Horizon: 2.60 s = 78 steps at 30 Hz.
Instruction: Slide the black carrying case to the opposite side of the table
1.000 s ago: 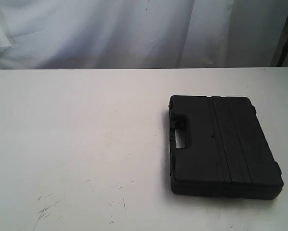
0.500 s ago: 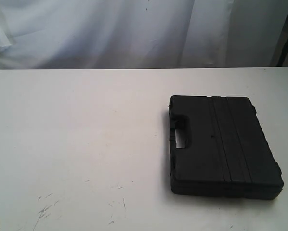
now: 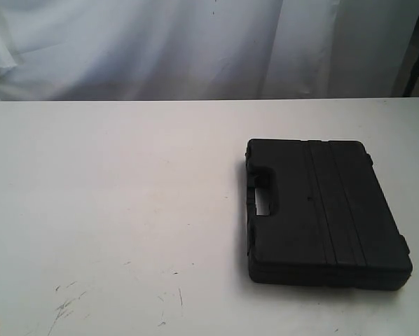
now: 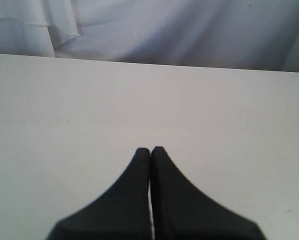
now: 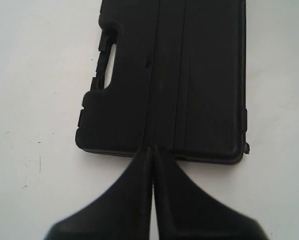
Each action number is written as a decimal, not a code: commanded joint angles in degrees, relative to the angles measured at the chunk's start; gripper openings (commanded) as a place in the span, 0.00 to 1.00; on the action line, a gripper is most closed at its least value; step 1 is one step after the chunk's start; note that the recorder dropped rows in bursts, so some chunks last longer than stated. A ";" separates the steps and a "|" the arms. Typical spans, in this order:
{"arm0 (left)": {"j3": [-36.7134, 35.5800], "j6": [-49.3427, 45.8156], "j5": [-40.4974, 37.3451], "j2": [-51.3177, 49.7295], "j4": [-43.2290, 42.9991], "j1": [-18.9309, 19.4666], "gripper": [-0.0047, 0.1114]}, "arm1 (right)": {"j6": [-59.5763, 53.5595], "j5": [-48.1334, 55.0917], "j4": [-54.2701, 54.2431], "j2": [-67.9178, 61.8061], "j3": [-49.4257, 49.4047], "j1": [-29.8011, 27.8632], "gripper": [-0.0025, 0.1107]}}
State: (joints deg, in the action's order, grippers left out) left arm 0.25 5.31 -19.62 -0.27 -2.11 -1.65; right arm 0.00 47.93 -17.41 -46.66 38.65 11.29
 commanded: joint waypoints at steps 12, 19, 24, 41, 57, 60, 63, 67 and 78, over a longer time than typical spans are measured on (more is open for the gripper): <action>-0.25 0.12 0.56 0.27 -0.01 -0.39 0.04 | 5.96 2.52 -0.87 -15.46 12.84 7.50 0.02; -0.25 0.12 0.56 0.27 -0.01 -0.39 0.04 | 11.57 1.76 5.43 -26.06 17.48 14.99 0.02; -0.25 0.12 0.56 0.27 -0.01 -0.39 0.04 | 11.57 1.66 5.59 -32.50 21.65 18.68 0.02; -0.25 0.12 0.56 0.27 -0.01 -0.39 0.04 | 22.77 5.12 13.83 -57.59 39.06 22.36 0.02; -0.25 0.12 0.56 0.27 -0.01 -0.39 0.04 | 25.93 8.40 15.60 -75.18 55.35 23.38 0.31; -0.25 0.12 0.56 0.27 -0.01 -0.39 0.04 | 28.10 9.58 17.41 -76.82 57.05 23.86 0.31; -0.25 0.12 0.56 0.27 -0.01 -0.39 0.04 | 29.97 9.70 16.98 -78.15 57.87 24.10 0.31; -0.25 0.12 0.56 0.27 -0.01 -0.39 0.04 | 31.50 9.72 17.41 -79.42 57.87 24.10 0.31; -0.25 0.12 0.56 0.27 -0.01 -0.39 0.04 | 33.87 9.48 19.14 -80.61 57.87 24.10 0.31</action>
State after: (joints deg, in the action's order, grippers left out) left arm 0.25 5.31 -19.62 -0.27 -2.11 -1.65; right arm 33.59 57.84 1.58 -127.20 96.08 35.26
